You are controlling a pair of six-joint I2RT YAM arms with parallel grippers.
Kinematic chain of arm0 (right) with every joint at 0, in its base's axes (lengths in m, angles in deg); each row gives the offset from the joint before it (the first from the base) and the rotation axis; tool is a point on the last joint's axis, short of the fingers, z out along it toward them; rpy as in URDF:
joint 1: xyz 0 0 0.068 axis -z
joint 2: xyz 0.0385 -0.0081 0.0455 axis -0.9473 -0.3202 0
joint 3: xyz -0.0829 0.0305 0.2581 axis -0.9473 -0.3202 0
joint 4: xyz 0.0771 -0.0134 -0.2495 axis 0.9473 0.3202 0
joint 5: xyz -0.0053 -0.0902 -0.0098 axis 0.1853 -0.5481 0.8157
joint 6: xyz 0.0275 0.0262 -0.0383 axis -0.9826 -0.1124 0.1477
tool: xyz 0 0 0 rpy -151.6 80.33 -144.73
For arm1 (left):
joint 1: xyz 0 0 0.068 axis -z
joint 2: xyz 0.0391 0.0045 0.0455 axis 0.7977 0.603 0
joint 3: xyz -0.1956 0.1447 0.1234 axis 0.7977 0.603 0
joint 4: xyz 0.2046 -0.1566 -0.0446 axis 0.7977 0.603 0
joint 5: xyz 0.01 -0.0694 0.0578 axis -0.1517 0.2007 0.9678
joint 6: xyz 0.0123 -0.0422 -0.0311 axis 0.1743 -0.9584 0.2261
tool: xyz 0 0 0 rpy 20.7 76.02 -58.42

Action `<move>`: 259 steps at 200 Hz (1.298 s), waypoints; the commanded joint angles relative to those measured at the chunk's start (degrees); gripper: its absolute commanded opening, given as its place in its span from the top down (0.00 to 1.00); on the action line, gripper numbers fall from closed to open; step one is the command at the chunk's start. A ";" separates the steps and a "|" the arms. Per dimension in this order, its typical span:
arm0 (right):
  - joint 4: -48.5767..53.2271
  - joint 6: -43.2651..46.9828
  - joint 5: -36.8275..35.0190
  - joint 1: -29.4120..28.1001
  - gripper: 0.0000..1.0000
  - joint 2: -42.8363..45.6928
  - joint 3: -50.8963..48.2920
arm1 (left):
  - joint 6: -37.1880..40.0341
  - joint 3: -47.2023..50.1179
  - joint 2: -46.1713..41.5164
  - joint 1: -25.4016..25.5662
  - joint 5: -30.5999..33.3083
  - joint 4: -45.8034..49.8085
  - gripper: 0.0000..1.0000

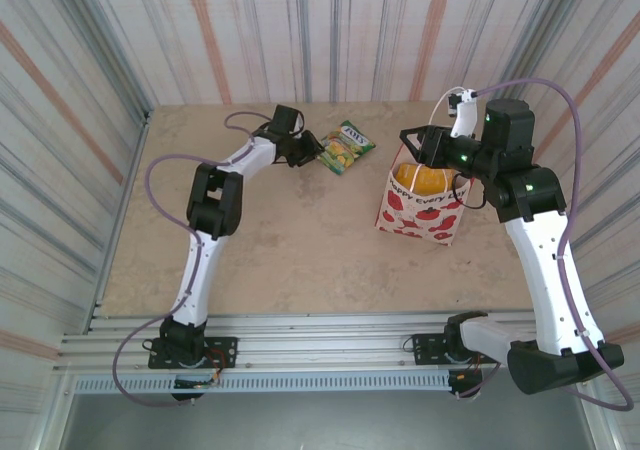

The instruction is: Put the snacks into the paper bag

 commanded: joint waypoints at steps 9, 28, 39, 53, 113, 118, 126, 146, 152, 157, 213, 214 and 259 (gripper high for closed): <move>-1.27 1.81 0.56 -0.25 0.47 0.72 -0.75 | -1.43 -2.71 4.19 0.13 1.25 1.93 0.57; -1.12 2.15 0.30 -0.25 0.47 0.68 -0.71 | -1.84 -4.15 5.36 0.17 1.30 1.93 0.58; -0.85 2.42 0.15 -0.25 0.47 0.76 -0.65 | -2.01 -4.86 5.84 0.19 1.56 1.94 0.59; -0.34 2.73 -0.04 -0.27 0.47 1.01 -0.53 | -2.23 -5.75 6.49 0.26 1.74 1.93 0.63; 0.92 3.22 -1.81 -0.16 0.47 3.13 -0.92 | 0.16 -8.76 6.55 0.94 1.63 3.32 1.00; 0.99 3.13 -1.86 -0.16 0.47 3.16 -0.92 | 0.88 -8.54 5.88 0.98 1.64 3.57 1.00; 1.01 2.98 -1.72 -0.16 0.47 3.37 -0.92 | 1.98 -7.66 4.49 1.11 1.63 3.77 1.00; 1.01 2.52 -1.73 -0.31 0.47 3.66 -0.92 | 5.14 -3.89 -0.25 1.24 1.63 4.10 1.00; 1.09 2.43 -1.93 -0.46 0.48 3.78 -0.92 | 6.21 -2.43 -1.90 1.25 1.74 4.42 1.00; 1.25 2.44 -2.16 -0.53 0.48 3.86 -0.92 | 7.28 -1.52 -3.30 1.32 1.85 4.83 1.00; 3.86 2.91 -3.90 -3.42 0.48 3.54 -1.06 | 24.18 9.37 -20.36 1.50 0.26 10.82 1.00; 3.89 2.93 -3.91 -3.46 0.48 3.56 -1.08 | 24.47 9.52 -20.59 1.46 0.29 10.99 1.00; 3.87 3.12 -4.70 -6.80 0.47 2.48 -2.64 | 40.44 10.71 -31.00 1.67 1.20 21.18 1.00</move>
